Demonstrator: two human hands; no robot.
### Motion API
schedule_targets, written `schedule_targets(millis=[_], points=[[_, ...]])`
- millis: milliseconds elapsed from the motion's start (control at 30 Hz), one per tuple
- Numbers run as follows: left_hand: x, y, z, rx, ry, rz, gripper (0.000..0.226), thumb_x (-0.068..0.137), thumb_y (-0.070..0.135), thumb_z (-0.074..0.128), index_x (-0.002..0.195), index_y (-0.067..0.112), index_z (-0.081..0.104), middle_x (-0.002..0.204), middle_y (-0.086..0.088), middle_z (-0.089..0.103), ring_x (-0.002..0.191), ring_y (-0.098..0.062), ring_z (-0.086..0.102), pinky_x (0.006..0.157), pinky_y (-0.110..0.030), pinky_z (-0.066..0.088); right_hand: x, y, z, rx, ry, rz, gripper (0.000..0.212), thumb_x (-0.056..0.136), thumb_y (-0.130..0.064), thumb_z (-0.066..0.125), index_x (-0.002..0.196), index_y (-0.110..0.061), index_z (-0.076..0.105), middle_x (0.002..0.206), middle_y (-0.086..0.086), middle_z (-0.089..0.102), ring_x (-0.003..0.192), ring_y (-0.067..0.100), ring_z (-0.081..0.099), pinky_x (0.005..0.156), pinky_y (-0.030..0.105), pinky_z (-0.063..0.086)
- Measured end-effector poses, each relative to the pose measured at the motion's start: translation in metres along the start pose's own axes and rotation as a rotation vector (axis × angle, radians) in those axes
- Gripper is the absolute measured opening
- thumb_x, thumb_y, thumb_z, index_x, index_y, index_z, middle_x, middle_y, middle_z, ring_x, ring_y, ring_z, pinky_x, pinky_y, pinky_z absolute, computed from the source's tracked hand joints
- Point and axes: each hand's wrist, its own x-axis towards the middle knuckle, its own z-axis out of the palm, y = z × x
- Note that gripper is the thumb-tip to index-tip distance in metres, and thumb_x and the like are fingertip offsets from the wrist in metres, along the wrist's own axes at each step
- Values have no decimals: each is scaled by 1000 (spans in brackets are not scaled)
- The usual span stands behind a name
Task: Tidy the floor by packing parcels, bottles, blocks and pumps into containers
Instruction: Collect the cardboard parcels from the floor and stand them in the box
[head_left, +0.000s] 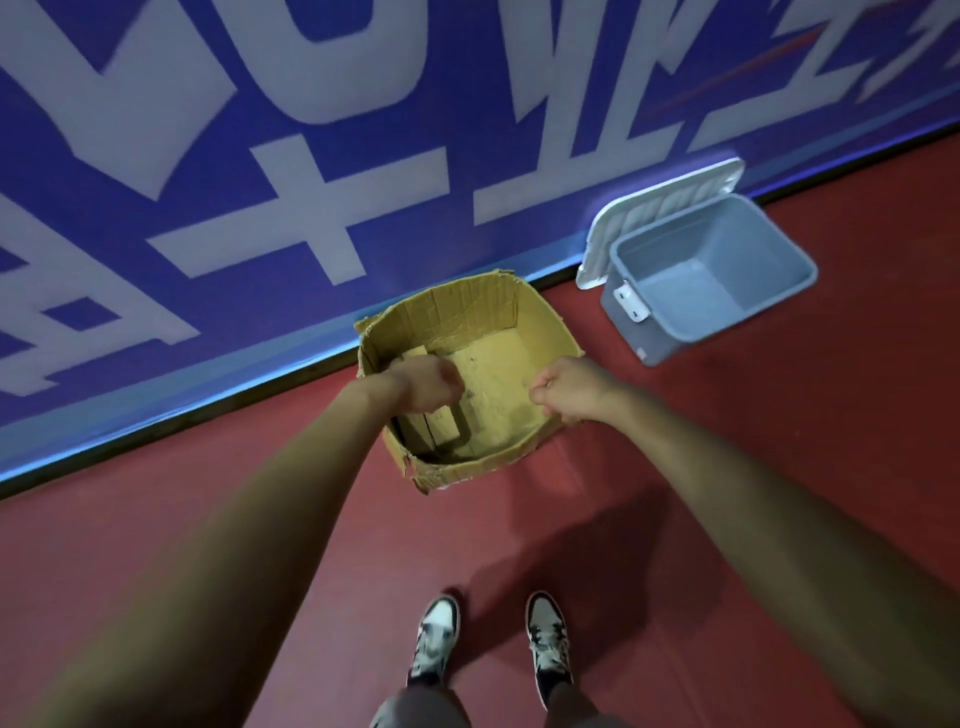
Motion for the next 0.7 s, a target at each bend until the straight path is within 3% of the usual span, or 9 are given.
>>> schedule_targets(millis=[133, 233, 300, 367, 433, 500, 567, 633, 700], points=[[-25, 12, 4, 72, 40, 121, 24, 91, 21, 52, 112, 17, 61, 117, -4, 62, 108, -21, 56, 95, -35, 46, -44, -1, 10, 50, 87, 74, 17, 90, -19, 55, 95, -8, 67, 76, 3, 66, 54, 13, 52, 63, 26, 46], [-48, 24, 10, 130, 5, 238, 24, 90, 18, 51, 111, 15, 62, 114, -2, 62, 107, -21, 56, 90, -29, 46, -77, -1, 27, 39, 182, 107, 18, 87, -18, 55, 85, -6, 68, 91, 17, 70, 67, 22, 56, 76, 34, 52], [-65, 28, 19, 184, -51, 296, 26, 92, 16, 49, 114, 14, 63, 111, 0, 59, 105, -19, 55, 82, -23, 40, -102, -2, 40, 5, 210, 123, 17, 88, -17, 54, 88, -7, 69, 101, 18, 69, 82, 26, 60, 82, 32, 50], [-82, 35, 29, 254, -107, 342, 28, 93, 16, 48, 116, 15, 63, 113, 0, 57, 97, -18, 52, 79, -21, 36, -130, 1, 53, 11, 239, 166, 24, 90, -17, 51, 98, -3, 69, 106, 19, 68, 87, 27, 60, 76, 28, 47], [-97, 44, 42, 314, -149, 399, 29, 93, 15, 47, 117, 15, 62, 119, -3, 59, 96, -20, 54, 76, -19, 37, -158, 8, 68, 48, 260, 217, 27, 92, -16, 48, 100, 2, 68, 104, 21, 68, 78, 23, 54, 60, 23, 41], [-110, 56, 58, 373, -197, 454, 28, 93, 13, 47, 116, 10, 63, 114, -8, 61, 96, -22, 56, 64, -13, 40, -183, 19, 86, 113, 286, 280, 27, 92, -14, 49, 99, 4, 68, 103, 24, 68, 76, 23, 54, 54, 19, 36], [-123, 70, 75, 453, -232, 517, 27, 92, 12, 47, 112, 5, 64, 98, -10, 60, 88, -19, 53, 53, -9, 39, -210, 32, 100, 190, 309, 358, 25, 91, -15, 52, 102, 1, 68, 109, 22, 67, 87, 27, 60, 66, 21, 43], [-133, 84, 94, 523, -252, 580, 24, 90, 11, 47, 103, 4, 65, 94, -11, 62, 91, -22, 57, 67, -19, 44, -243, 40, 113, 266, 337, 440, 29, 93, -23, 45, 102, -8, 68, 119, 20, 63, 108, 30, 60, 88, 27, 46], [-144, 101, 114, 595, -277, 645, 21, 89, 10, 48, 98, 6, 66, 102, -16, 65, 90, -20, 58, 72, -22, 39, -273, 50, 127, 334, 373, 449, 48, 93, -32, 30, 103, -3, 68, 121, 24, 61, 111, 33, 60, 92, 33, 46]])
